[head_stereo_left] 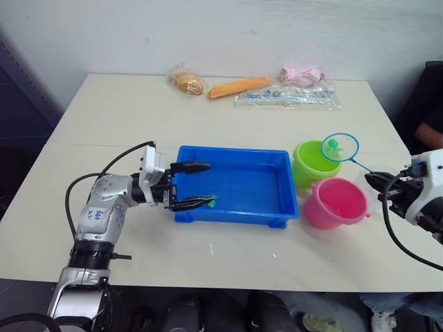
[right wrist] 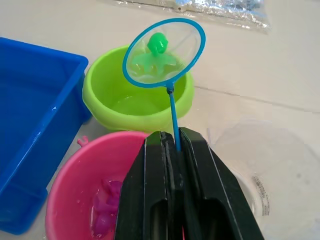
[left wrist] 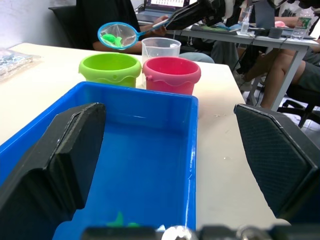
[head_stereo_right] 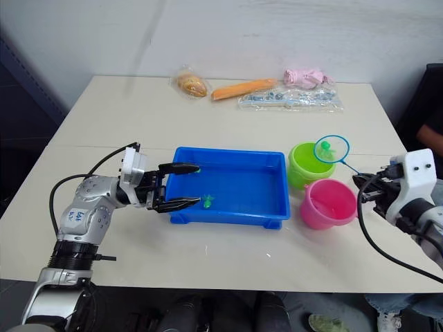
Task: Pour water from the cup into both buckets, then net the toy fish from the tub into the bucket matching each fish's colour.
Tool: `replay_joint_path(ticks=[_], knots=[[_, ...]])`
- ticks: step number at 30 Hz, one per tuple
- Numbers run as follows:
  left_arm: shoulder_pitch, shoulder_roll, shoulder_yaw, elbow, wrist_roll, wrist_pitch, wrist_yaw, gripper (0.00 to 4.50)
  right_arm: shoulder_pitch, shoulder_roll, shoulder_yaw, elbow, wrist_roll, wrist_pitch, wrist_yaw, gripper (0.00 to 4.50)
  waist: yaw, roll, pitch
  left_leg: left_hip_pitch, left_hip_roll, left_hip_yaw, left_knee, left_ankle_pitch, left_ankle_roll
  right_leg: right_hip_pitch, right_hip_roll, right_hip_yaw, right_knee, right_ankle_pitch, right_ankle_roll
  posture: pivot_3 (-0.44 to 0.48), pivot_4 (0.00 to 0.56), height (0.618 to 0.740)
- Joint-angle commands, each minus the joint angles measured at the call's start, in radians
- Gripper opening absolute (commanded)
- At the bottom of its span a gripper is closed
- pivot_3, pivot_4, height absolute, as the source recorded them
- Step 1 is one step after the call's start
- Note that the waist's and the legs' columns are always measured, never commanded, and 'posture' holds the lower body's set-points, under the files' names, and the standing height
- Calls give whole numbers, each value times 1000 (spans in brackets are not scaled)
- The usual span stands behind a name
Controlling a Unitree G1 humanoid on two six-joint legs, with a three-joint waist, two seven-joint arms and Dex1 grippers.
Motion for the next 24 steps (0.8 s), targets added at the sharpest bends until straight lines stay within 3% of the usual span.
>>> replay_joint_path(ticks=[1, 10, 24], knots=[[10, 8, 15, -50, -15, 7, 13, 4432, -14, -51, 48, -7, -158, -97, 24, 0, 0, 0, 0, 0, 0, 0, 0, 0, 0, 0, 0, 0, 0, 0, 0, 0, 150, 740], [23, 2, 12, -71, -19, 19, 32, 4432, 36, -168, 237, 42, -600, -427, 93, 0, -2, 0, 0, 0, 0, 1, 0, 0, 0, 0, 0, 0, 0, 0, 0, 0, 150, 740], [26, 4, 14, -74, -27, 30, 20, 4432, 57, -262, 327, 167, -1170, -890, -7, 0, -4, 0, 0, 1, 0, 1, 0, 1, -2, 0, 1, 0, 0, 0, 0, 0, 150, 740]])
